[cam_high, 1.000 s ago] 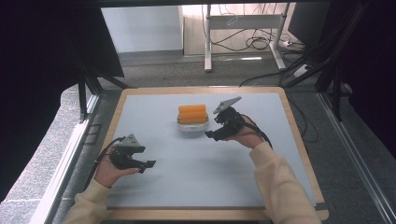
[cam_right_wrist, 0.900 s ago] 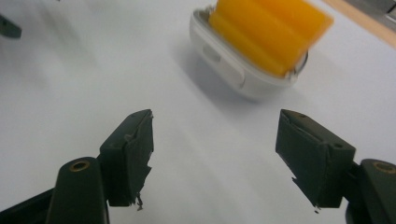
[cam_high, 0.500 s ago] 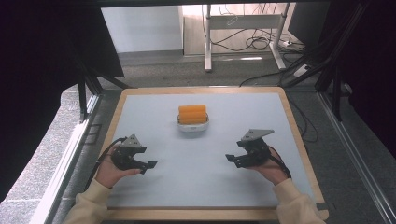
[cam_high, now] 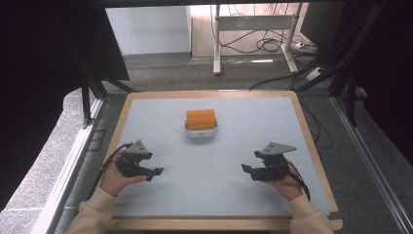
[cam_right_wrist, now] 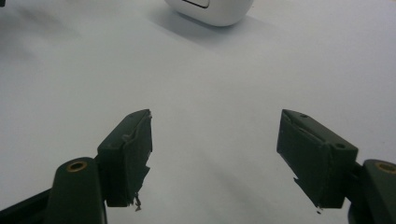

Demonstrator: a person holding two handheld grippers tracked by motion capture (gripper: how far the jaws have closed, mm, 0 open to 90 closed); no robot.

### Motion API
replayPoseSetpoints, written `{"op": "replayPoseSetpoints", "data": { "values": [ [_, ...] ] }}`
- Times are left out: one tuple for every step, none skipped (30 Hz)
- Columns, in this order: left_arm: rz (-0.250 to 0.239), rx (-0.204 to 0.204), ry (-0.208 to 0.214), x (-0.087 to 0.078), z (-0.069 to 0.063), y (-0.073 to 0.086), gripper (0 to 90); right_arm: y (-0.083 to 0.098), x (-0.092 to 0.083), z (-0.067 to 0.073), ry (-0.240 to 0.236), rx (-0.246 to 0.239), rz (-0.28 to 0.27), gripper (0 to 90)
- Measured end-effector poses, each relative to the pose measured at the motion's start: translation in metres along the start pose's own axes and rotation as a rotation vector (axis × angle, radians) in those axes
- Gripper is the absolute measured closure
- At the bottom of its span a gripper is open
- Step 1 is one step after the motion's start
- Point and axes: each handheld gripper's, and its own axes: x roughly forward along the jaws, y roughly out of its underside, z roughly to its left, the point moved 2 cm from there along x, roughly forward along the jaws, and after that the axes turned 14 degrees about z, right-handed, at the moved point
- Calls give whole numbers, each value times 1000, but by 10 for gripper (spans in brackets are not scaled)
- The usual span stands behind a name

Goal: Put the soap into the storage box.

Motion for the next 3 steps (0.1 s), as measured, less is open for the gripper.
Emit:
{"op": "replayPoseSetpoints", "data": {
  "values": [
    [-5, -6, 1, -1, 1, -1, 236, 3, 1, 0, -6, -4, -4, 262],
    [-4, -7, 2, -1, 1, -2, 236, 6, 1, 0, -1, -10, -4, 258],
    [-5, -8, -1, 0, 2, -2, 236, 7, 3, -1, 9, -21, -4, 254]
  ]
}}
